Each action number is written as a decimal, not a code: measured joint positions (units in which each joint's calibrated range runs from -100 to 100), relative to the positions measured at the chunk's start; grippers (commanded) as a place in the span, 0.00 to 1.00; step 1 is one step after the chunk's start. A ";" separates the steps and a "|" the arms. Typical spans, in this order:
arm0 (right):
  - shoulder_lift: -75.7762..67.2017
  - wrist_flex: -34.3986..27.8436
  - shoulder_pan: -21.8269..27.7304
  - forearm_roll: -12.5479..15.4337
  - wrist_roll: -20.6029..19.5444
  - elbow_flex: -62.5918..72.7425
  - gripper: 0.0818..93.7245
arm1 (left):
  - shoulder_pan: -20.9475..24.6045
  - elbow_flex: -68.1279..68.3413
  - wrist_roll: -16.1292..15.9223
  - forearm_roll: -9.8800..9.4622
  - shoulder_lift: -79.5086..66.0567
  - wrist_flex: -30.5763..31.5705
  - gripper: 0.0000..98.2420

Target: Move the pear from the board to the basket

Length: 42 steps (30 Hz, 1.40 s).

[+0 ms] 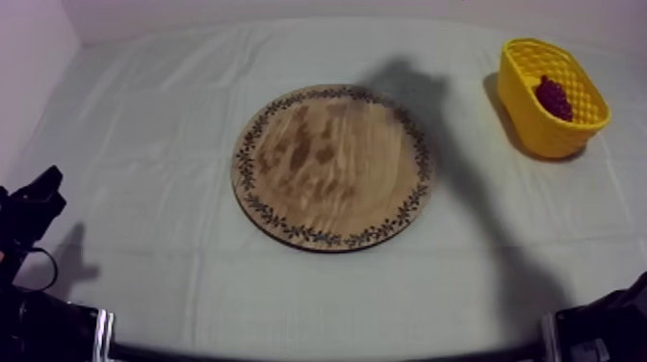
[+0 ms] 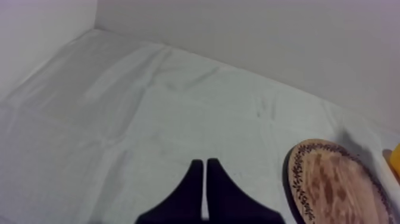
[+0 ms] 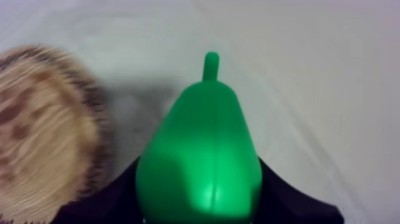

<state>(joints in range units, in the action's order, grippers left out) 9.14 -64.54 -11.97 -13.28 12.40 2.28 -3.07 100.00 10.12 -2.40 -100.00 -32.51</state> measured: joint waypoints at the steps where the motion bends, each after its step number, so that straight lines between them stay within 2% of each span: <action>1: -0.93 0.97 1.33 -0.40 -0.97 -0.91 0.31 | 0.00 0.00 0.00 0.00 0.00 0.00 0.00; 8: -5.18 5.39 9.81 -3.88 -7.80 -8.30 0.31 | 0.00 0.00 0.00 0.00 0.00 0.00 0.00; 13: -6.35 7.46 14.44 -4.83 -11.27 -13.72 0.30 | 0.00 0.00 0.00 0.00 0.00 0.00 0.00; 18: -6.77 10.08 17.01 -5.39 -11.50 -20.40 0.30 | 0.00 0.00 0.00 0.00 0.00 0.00 0.00; 24: -5.84 12.82 17.28 -6.23 -11.86 -28.66 0.33 | 0.00 0.00 0.00 0.00 0.00 0.00 0.00; 27: -4.87 15.35 17.24 -5.81 -10.96 -31.81 0.40 | 0.00 0.00 0.00 0.00 0.00 0.00 0.00; 31: -3.06 18.41 17.16 -5.12 -10.08 -34.34 0.65 | 0.00 0.00 0.00 0.00 0.00 0.00 0.00; 33: -2.08 19.76 17.13 -4.80 -9.94 -34.75 0.72 | 0.00 0.00 0.00 0.00 0.00 0.00 0.00; 37: -1.01 22.10 17.03 -4.60 -9.82 -34.82 0.77 | 0.00 0.00 0.00 0.00 0.00 0.00 0.00; 42: -2.00 25.07 16.96 -4.52 -9.89 -34.94 0.75 | 0.00 0.00 0.00 0.00 0.00 0.00 0.00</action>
<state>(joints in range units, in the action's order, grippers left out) 7.14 -39.47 4.99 -17.79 2.51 -32.66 -3.07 100.00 10.12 -2.40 -100.00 -32.51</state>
